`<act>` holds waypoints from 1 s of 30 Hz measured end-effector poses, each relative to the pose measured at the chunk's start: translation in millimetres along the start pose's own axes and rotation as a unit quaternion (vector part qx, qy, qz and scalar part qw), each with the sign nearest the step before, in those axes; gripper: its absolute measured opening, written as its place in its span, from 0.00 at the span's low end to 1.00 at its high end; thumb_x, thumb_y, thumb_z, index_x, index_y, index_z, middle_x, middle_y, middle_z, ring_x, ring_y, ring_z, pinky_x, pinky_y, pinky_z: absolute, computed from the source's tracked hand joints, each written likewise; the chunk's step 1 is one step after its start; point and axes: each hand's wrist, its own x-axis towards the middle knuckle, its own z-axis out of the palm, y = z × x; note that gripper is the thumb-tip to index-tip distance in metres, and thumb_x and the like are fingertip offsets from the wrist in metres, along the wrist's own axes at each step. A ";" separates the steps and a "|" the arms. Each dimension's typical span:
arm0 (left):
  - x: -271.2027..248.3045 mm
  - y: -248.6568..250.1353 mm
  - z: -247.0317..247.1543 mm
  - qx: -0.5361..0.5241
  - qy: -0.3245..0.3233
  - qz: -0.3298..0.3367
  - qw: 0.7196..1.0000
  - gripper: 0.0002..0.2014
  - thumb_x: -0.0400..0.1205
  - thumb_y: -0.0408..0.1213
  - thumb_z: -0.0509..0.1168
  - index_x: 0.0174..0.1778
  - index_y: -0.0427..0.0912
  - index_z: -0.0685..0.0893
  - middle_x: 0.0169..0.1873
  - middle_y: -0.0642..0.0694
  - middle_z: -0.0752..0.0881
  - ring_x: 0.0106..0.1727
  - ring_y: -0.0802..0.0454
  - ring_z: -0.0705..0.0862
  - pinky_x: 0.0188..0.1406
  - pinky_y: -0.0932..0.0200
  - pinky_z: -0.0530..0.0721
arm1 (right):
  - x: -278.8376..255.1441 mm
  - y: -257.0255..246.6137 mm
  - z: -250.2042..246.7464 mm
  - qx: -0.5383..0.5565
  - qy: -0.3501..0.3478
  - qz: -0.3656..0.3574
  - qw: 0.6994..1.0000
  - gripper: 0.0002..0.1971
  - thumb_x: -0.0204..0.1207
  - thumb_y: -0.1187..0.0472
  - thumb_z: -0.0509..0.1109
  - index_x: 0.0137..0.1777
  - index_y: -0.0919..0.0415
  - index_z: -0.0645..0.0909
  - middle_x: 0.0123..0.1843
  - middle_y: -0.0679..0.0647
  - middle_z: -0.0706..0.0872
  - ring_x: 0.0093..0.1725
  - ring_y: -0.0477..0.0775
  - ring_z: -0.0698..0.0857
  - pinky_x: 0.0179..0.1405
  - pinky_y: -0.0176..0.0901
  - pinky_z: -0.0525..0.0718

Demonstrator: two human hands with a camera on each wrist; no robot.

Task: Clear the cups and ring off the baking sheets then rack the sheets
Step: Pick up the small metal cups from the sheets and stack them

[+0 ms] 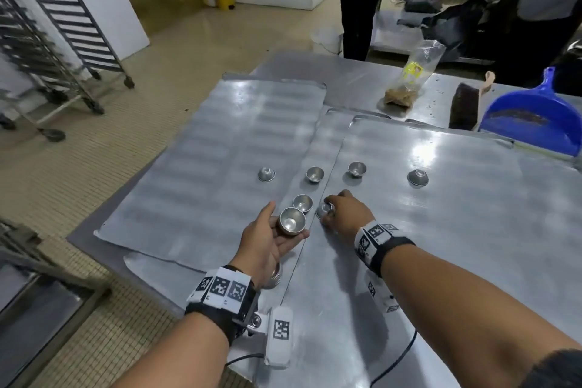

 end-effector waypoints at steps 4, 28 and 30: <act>2.9 -0.5 1.8 0.003 -0.003 -0.002 1.000 0.28 0.86 0.47 0.66 0.64 0.20 0.79 0.53 0.24 0.89 0.43 0.30 0.92 0.27 0.55 0.89 | -6.0 4.2 2.6 0.040 0.031 -0.006 0.999 0.10 0.77 0.53 0.66 0.56 0.55 0.78 0.55 0.54 0.80 0.52 0.60 0.83 0.47 0.47 0.77; -29.9 -81.7 39.7 0.078 -0.089 -0.018 0.993 0.22 0.85 0.42 0.68 0.63 0.23 0.80 0.48 0.26 0.90 0.44 0.33 0.93 0.44 0.52 0.91 | -134.9 101.7 -27.6 0.074 0.073 0.057 0.993 0.14 0.69 0.50 0.69 0.55 0.45 0.80 0.47 0.40 0.84 0.50 0.48 0.83 0.44 0.41 0.78; -30.0 -84.3 35.7 0.084 -0.087 -0.019 0.992 0.22 0.85 0.41 0.68 0.63 0.24 0.80 0.51 0.25 0.90 0.45 0.34 0.93 0.44 0.52 0.91 | -139.8 99.9 -26.8 0.055 0.064 0.062 0.994 0.24 0.72 0.49 0.69 0.70 0.46 0.76 0.56 0.45 0.85 0.58 0.52 0.84 0.51 0.41 0.77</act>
